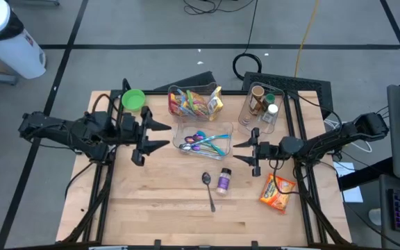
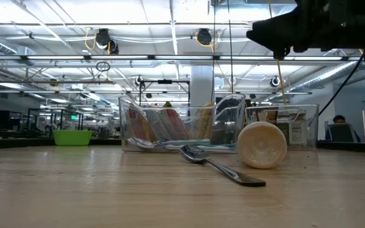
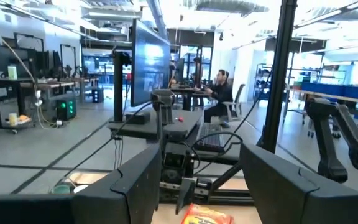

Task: Pick & Place Food Item
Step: Put the orange noodle pack into the top left transparent bin

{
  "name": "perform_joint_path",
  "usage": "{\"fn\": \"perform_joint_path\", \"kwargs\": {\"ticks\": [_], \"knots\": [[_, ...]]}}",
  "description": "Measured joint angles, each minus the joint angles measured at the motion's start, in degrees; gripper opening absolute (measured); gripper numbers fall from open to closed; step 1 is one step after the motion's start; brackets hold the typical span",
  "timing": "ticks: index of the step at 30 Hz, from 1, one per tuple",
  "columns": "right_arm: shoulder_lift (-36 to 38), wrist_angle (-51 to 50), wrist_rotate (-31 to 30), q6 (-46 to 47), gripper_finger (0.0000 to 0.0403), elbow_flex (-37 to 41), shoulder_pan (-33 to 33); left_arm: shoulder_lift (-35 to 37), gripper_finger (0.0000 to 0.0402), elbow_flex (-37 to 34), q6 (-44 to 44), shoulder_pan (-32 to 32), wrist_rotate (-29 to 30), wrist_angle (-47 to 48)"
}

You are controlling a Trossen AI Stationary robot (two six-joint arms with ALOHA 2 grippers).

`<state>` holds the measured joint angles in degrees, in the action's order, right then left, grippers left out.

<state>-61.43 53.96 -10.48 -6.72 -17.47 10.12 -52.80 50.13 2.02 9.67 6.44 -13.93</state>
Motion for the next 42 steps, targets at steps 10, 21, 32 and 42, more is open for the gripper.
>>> {"fn": "perform_joint_path", "kwargs": {"ticks": [10, 21, 32, 42], "knots": [[0.0, -1.2, 0.2, -2.7, 0.016, 0.0, 1.6, -8.2, 0.0228, 0.0, 5.5, 1.4, -3.2, 2.1], [7.6, -10.3, 0.1, -7.5, 0.016, -0.2, 5.9, -32.4, 0.0228, 0.0, 9.6, 4.3, -3.6, -17.2], [19.4, -40.3, 0.1, 0.3, 0.016, -9.0, 14.3, -43.9, 0.0228, 0.0, 15.1, 4.7, -3.5, -25.3], [16.1, -42.3, -0.4, 6.5, 0.016, -10.1, 21.9, -43.9, 0.0228, 0.0, 14.0, 6.2, -3.5, -27.4]]}}
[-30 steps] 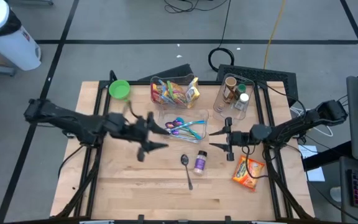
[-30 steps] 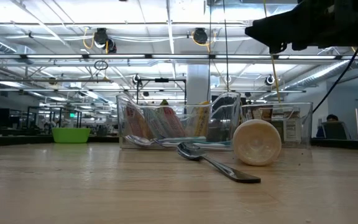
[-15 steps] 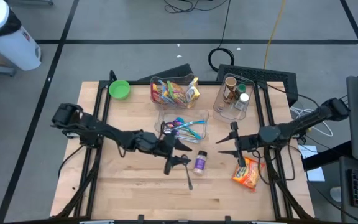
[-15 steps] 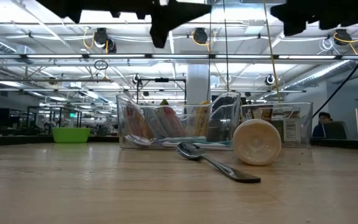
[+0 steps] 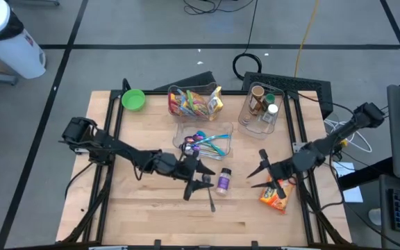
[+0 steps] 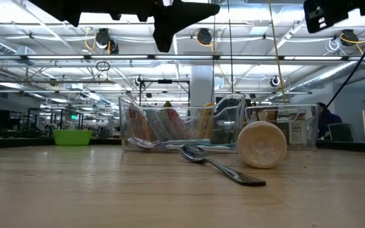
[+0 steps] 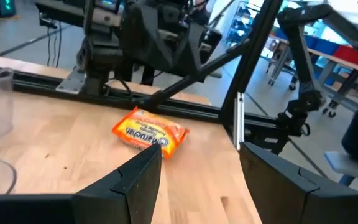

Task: Pick & Place Food Item
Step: Put the orange noodle pack into the top left transparent bin

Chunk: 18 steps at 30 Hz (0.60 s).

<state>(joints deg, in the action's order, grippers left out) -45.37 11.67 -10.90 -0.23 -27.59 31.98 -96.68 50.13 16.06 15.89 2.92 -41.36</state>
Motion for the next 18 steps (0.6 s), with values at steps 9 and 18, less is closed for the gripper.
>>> {"fn": "perform_joint_path", "kwargs": {"ticks": [9, 18], "knots": [[-13.1, -5.4, -14.1, 4.0, 0.016, -2.4, 10.1, 0.0, 0.0228, 0.0, -6.1, 0.3, -0.1, 0.5], [-25.5, -39.9, -15.2, 27.4, 0.016, -20.1, 15.4, 0.0, 0.0228, 0.0, -6.9, -0.5, 0.0, 0.4]]}}
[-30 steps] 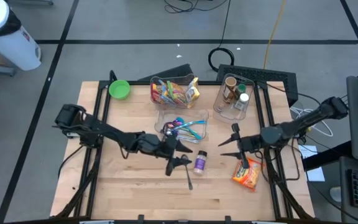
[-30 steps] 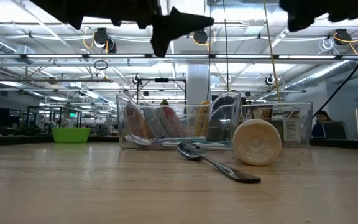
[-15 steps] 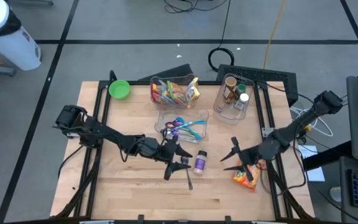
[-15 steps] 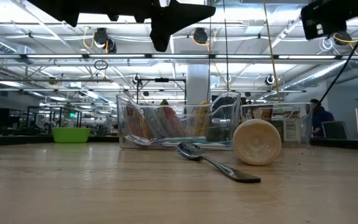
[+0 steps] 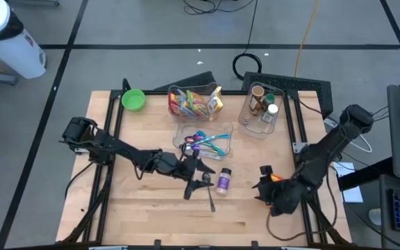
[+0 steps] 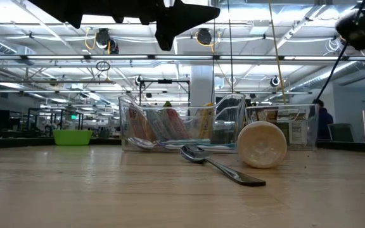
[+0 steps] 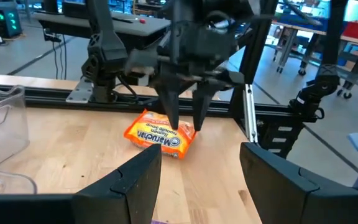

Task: Pick & Place Food Item
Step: Put the orange noodle pack into the top left transparent bin

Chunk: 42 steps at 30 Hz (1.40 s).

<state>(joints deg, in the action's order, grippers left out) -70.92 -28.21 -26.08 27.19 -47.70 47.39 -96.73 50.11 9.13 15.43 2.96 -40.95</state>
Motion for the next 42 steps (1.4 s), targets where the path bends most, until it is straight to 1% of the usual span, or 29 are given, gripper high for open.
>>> {"fn": "perform_joint_path", "kwargs": {"ticks": [2, 6, 8, 12, 14, 19, 23, 29, 34, 42], "knots": [[-2.2, -4.7, 3.9, 7.6, 0.016, -1.6, 0.0, 0.0, 0.0228, 0.0, 0.0, -0.2, 0.0, 0.0], [-5.4, -8.4, 10.9, 18.3, 0.016, -1.9, -0.4, 0.0, 0.0228, 0.0, 0.2, -0.7, 0.0, 0.0], [-6.7, -10.3, 12.7, 21.5, 0.016, -1.9, -0.4, 0.0, 0.0228, 0.0, 0.1, -0.8, 0.0, 0.0], [-8.5, -14.7, 12.9, 25.8, 0.016, -1.9, 0.0, 0.0, 0.0228, 0.0, 0.0, -0.8, 0.0, 0.0], [-8.8, -15.0, 13.2, 26.5, 0.016, -1.9, 0.0, 0.0, 0.0228, 0.0, 0.0, -0.8, 0.0, 0.0], [-8.9, -13.2, 18.8, 25.8, 0.016, -1.9, 0.0, 0.0, 0.0228, 0.0, -1.5, -1.0, 0.0, 0.1], [-8.9, -11.5, 18.8, 25.6, 0.016, -1.8, 0.0, 0.0, 0.0228, 0.0, -2.2, -1.2, 0.1, 0.2], [-8.9, -5.3, 18.8, 22.4, 0.016, -0.8, 0.0, 0.0, 0.0228, 0.0, -1.5, -1.5, 0.0, 0.4], [-8.9, -4.9, 20.2, 23.1, 0.016, 1.8, 0.0, 0.0, 0.0228, 0.0, -1.5, -1.5, 0.0, 0.5], [-8.9, -2.0, 20.3, 23.0, 0.016, 3.9, 0.0, 0.0, 0.0228, 0.0, -1.5, -1.5, 0.1, 0.5]]}}
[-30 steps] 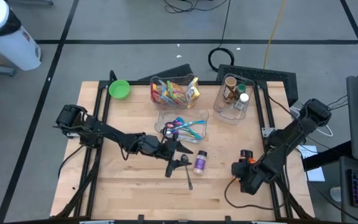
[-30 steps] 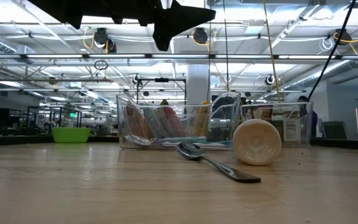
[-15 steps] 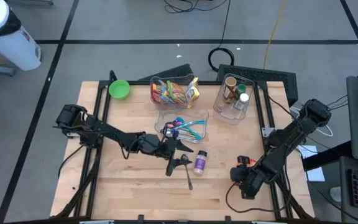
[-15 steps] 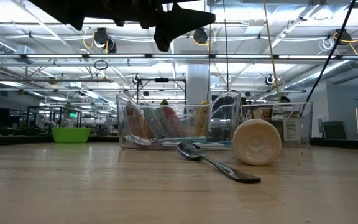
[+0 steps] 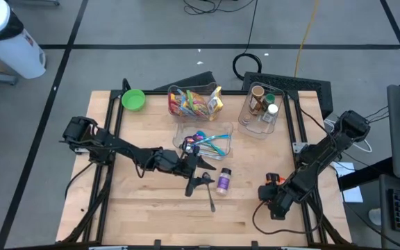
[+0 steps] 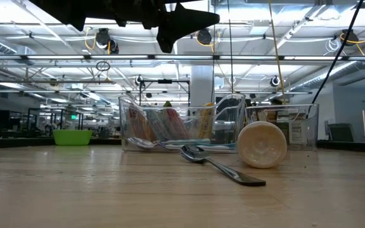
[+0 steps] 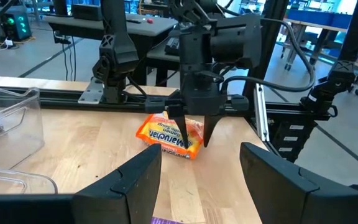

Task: Pick & Place Food Item
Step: Put the orange noodle pack into the top left transparent bin

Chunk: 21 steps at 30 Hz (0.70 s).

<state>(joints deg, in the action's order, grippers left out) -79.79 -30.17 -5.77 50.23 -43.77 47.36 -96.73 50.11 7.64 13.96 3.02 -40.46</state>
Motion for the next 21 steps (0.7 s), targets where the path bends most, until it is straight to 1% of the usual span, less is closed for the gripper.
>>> {"fn": "perform_joint_path", "kwargs": {"ticks": [7, 11, 15, 21], "knots": [[0.1, 2.8, -0.3, 0.0, 0.0159, 2.5, 0.0, 0.0, 0.0228, 0.0, 0.0, -0.1, 0.0, 0.0], [0.1, 2.7, -0.5, -0.3, 0.0143, 2.9, 0.0, 0.0, 0.0228, 0.0, 0.0, -0.1, 0.0, 0.0], [0.0, 2.5, -1.5, -1.4, 0.0107, 2.9, 0.0, 0.0, 0.0228, 0.0, 0.0, -0.1, 0.0, 0.0], [0.0, 2.2, -1.8, -3.1, 0.0032, 2.9, 0.0, 0.0, 0.0228, 0.0, 0.0, -0.1, 0.0, 0.0]]}}
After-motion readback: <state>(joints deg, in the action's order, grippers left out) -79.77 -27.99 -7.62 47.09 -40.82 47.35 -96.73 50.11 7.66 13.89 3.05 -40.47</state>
